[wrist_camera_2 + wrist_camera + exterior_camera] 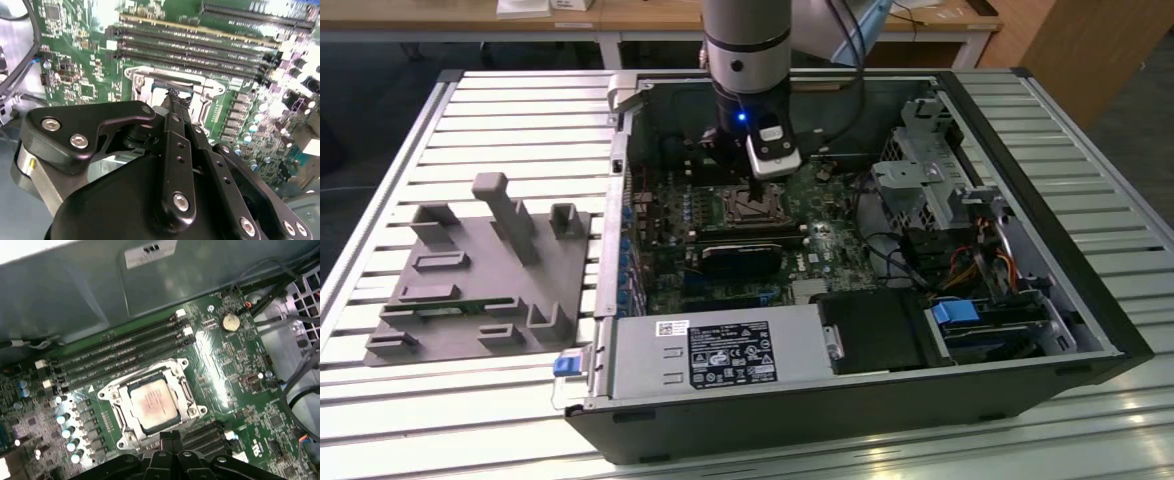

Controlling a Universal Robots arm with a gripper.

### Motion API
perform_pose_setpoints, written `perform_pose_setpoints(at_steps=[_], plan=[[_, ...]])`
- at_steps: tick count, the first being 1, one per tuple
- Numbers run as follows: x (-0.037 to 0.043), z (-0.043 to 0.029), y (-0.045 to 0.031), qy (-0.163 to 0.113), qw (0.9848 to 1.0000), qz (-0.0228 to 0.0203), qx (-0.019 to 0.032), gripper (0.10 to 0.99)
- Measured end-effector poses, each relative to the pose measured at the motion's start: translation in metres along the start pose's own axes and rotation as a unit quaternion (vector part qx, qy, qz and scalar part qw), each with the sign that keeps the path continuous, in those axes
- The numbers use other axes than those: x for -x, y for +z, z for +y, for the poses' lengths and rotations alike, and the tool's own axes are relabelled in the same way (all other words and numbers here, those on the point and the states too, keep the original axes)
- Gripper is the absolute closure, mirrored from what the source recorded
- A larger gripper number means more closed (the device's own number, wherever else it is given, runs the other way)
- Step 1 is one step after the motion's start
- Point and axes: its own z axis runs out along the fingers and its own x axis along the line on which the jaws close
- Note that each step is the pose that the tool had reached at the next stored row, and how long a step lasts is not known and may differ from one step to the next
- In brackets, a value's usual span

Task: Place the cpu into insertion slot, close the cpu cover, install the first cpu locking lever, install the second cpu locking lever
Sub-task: 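Install the second cpu locking lever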

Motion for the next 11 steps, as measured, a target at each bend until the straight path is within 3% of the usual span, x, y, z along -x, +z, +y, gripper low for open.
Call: perform_pose_setpoints(at_steps=[7,11], plan=[[0.0062,-0.0149,-0.0007,0.0,1.0,0.0,0.0,0.984],[0.0075,-0.018,-0.0009,0.0,1.0,0.0,0.0,0.984]])
